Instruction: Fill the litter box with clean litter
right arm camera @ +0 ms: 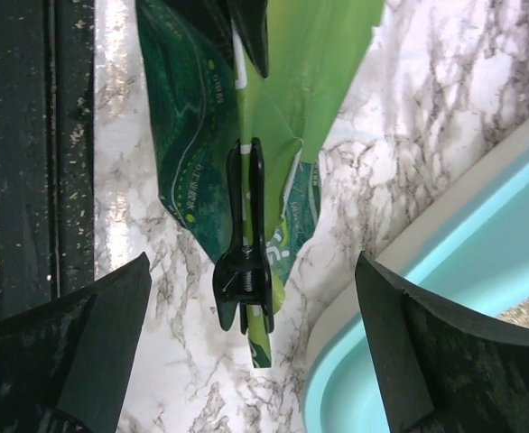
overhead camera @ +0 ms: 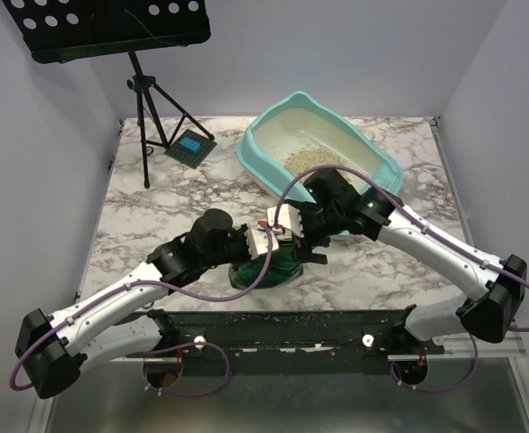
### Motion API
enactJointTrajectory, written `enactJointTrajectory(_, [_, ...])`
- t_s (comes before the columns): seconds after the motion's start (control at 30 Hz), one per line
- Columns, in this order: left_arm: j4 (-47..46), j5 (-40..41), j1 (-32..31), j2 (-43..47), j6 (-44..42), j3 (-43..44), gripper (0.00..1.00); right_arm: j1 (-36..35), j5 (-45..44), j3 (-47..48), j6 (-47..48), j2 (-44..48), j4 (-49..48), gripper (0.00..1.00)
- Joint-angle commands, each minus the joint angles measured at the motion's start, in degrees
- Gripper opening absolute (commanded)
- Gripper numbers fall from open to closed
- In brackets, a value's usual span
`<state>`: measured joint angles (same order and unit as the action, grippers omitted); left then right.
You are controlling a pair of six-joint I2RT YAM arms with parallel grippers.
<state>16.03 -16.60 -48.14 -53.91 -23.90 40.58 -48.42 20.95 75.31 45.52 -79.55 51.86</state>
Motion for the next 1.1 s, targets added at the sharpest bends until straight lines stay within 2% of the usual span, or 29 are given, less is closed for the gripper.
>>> enactJointTrajectory(0.0, [-8.8, -1.1, -1.0, 0.4, -0.3, 1.8, 0.13, -1.3, -6.3, -2.1, -3.7, 3.5, -6.0, 1.0])
enactJointTrajectory(0.07, [-9.3, -1.5, -1.0, 0.9, -0.2, 1.6, 0.16, -1.3, -7.6, -2.5, -7.5, 5.6, -9.8, 1.0])
enactJointTrajectory(0.23, [-9.9, -1.9, -1.0, 3.0, 0.5, 1.2, 0.27, -1.2, -14.6, -2.1, -13.6, 9.3, -12.1, 1.0])
enactJointTrajectory(0.43, [-6.7, 0.6, -1.0, 5.0, 1.4, 3.6, 0.44, -1.1, -34.2, -4.5, -27.4, 14.7, -21.3, 1.0])
enactJointTrajectory(0.53, [-4.9, 5.0, -1.0, 5.6, 4.7, 6.3, 0.5, -0.8, -45.6, -3.3, -36.2, 14.5, -21.4, 1.0])
enactJointTrajectory(0.6, [-2.6, 10.3, -1.0, 5.0, 8.6, 9.4, 0.57, -0.6, -47.7, 0.3, -39.7, 12.8, -17.2, 1.0])
enactJointTrajectory(0.67, [-0.7, 15.2, -1.0, 4.1, 10.8, 12.2, 0.61, -0.6, -48.2, -0.3, -41.7, 13.9, -17.4, 1.0])
enactJointTrajectory(0.77, [-2.2, 21.7, -1.0, 4.1, 12.2, 12.9, 0.74, -0.6, -51.4, -4.8, -44.4, 17.8, -22.4, 1.0])
enactJointTrajectory(0.9, [-3.4, 23.6, -0.9, 3.4, 13.5, 12.9, 0.96, -0.7, -54.8, -5.4, -50.2, 20.9, -22.5, 1.0])
enactJointTrajectory(0.93, [-3.5, 24.8, -0.9, 2.7, 14.1, 13.0, 0.99, -0.6, -55.8, -5.3, -51.1, 21.5, -22.4, 1.0])
enactJointTrajectory(1.07, [-2.1, 30.7, -1.0, -0.2, 17.5, 15.9, 0.99, -0.6, -60.7, -4.8, -56.1, 23.4, -20.7, 1.0])
